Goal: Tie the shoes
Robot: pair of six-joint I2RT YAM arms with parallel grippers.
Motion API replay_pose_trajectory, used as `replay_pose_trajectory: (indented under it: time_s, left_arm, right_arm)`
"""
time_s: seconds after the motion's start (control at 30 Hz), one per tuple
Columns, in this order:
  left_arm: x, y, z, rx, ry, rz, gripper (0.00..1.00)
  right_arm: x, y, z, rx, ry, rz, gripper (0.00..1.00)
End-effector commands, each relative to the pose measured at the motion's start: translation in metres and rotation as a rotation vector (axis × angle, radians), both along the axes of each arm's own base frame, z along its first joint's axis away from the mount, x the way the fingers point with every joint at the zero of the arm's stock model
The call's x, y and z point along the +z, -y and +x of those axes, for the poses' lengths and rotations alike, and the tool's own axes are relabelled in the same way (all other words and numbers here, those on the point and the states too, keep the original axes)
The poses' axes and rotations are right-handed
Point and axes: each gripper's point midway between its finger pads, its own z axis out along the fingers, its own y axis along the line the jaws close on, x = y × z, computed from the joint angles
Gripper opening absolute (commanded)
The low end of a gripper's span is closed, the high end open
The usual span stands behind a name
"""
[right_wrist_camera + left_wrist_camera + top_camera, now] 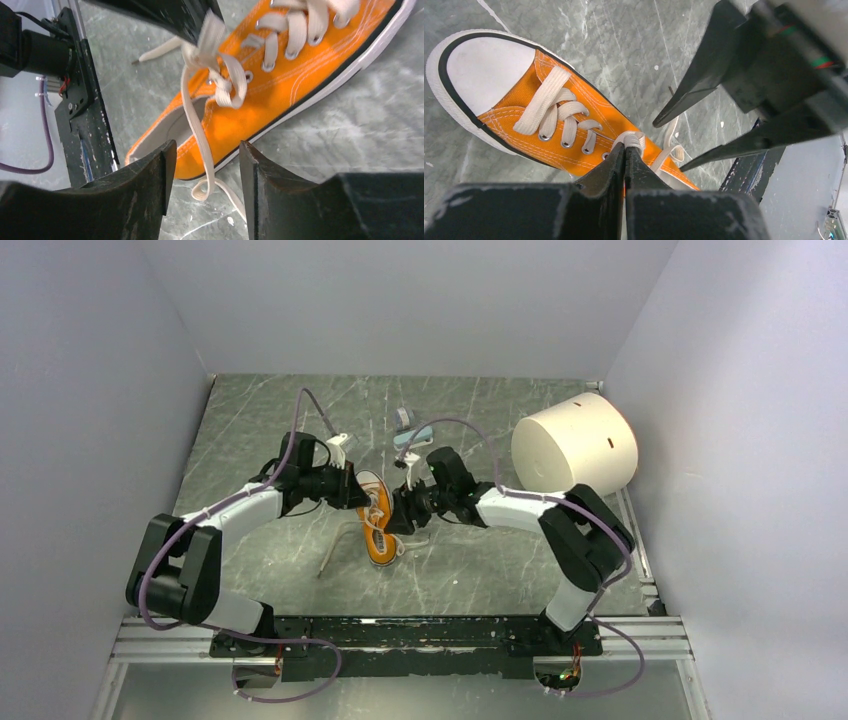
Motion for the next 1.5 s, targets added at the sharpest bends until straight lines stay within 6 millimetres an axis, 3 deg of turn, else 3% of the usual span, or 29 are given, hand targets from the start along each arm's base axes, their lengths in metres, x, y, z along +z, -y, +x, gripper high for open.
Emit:
replay_pose_trajectory:
  time_s: [0.0,0.23,0.47,0.53,0.6,0.63,0.8,0.9,1.07,1.23,1.47]
  left_arm:
    - [0.009,-0.002,0.001,0.002,0.033,-0.001,0.05]
    - [0.011,-0.004,-0.003,0.001,0.03,0.0,0.05]
    - [0.012,-0.014,-0.014,0.025,0.018,0.052,0.05]
    - [0.016,-0.017,-0.017,0.039,0.036,0.045,0.05]
    - [0.02,-0.015,-0.02,0.04,0.059,0.018,0.05]
    - [0.021,-0.014,-0.021,0.04,0.058,0.004,0.05]
    - [0.022,-0.009,-0.019,0.031,0.037,-0.017,0.05]
    - [0.023,-0.01,-0.018,0.028,0.051,-0.006,0.05]
    - [0.021,-0.015,-0.02,0.056,0.026,0.02,0.05]
    - [0.013,-0.031,-0.028,0.072,0.009,0.12,0.05]
    - [0.024,-0.031,-0.033,0.077,-0.007,0.121,0.05]
  right_arm:
    - [0.001,-0.012,0.0,0.004,-0.007,0.129,0.51]
    - [-0.007,-0.012,-0.001,-0.023,-0.04,0.138,0.33]
    - [-0.001,-0.013,0.001,-0.036,-0.055,0.148,0.0]
    - [-0.004,-0.013,0.001,-0.029,-0.067,0.144,0.02]
    - [-0.007,-0.014,-0.001,-0.018,-0.074,0.144,0.25]
    - [-0.011,-0.014,-0.002,-0.018,-0.077,0.138,0.32]
    - [-0.021,-0.013,-0.002,0.001,-0.075,0.111,0.35]
    - [-0.025,-0.013,0.0,-0.004,-0.074,0.095,0.3]
    - [-0.015,-0.01,0.004,-0.048,-0.072,0.102,0.01]
    - [0.008,-0.002,0.006,-0.097,-0.037,0.105,0.0]
    - [0.013,-0.007,0.021,-0.136,-0.043,0.079,0.0]
